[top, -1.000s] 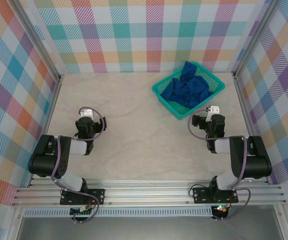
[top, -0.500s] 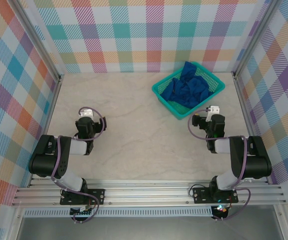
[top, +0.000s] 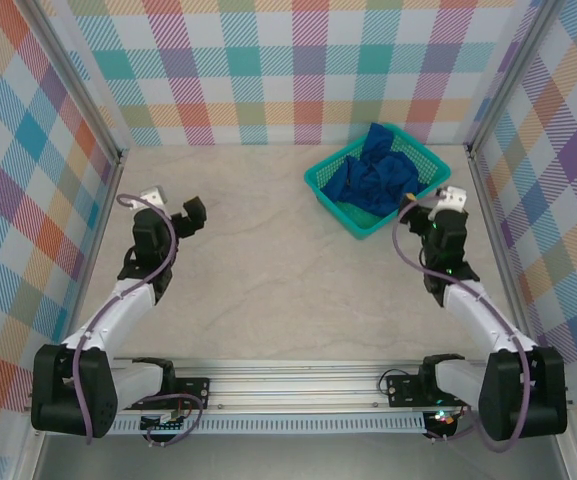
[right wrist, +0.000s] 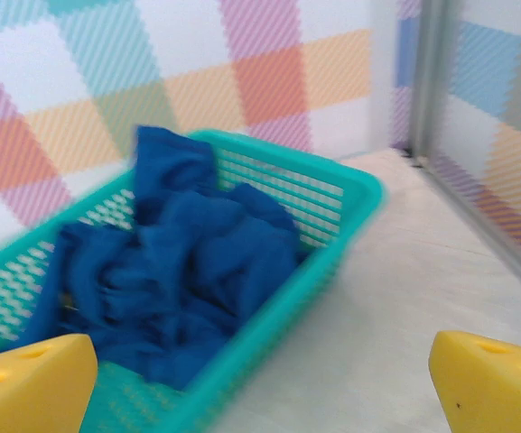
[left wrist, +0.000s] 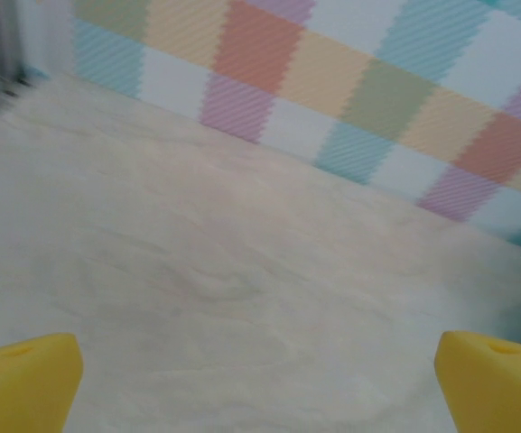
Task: Fold the inside-out t-shirt
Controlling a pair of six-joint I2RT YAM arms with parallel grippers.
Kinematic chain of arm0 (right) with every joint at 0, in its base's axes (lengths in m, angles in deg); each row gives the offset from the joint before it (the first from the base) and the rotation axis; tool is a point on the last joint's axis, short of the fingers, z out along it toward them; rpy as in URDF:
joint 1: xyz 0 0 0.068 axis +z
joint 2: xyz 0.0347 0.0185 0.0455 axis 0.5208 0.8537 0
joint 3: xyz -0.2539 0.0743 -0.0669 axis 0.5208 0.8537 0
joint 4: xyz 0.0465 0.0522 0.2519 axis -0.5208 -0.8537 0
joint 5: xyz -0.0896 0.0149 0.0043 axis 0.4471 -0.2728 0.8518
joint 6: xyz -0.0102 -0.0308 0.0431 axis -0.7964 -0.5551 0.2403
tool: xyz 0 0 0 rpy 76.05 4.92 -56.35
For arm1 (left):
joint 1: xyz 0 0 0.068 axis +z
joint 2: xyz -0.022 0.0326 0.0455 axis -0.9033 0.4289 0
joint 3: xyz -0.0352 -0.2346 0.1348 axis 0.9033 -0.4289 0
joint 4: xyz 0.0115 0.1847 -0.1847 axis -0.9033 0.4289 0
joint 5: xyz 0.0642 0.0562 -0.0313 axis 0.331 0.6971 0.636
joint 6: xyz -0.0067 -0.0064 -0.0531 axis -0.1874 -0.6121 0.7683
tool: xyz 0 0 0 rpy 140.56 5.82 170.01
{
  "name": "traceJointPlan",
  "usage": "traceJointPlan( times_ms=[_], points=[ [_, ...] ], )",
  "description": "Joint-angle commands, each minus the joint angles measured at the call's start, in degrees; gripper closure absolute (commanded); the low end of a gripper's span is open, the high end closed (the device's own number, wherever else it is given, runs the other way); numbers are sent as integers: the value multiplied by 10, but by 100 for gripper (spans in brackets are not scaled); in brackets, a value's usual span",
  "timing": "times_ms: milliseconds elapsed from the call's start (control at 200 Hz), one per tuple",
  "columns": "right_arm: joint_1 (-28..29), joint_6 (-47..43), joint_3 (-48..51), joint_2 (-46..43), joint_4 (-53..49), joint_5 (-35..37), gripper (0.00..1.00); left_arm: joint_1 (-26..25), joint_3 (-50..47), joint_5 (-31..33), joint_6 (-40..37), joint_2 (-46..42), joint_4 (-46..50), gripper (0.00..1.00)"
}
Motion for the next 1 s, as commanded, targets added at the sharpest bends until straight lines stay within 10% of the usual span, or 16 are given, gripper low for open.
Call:
traceJointPlan(
  times_ms=[0,335,660,995],
  points=[
    [45,104,-76,73,-201,31,3,-63,34,-48,42,26,61,0],
    [9,159,-271,282,-374,55,3,-137,108,18,13,103,124,0],
    [-74,93,-346,368,-411,-40,57,-142,122,36,-4,117,153,0],
    [-177,-149,-528,501,-497,-23,88,-142,110,43,-16,112,157,0]
  ],
)
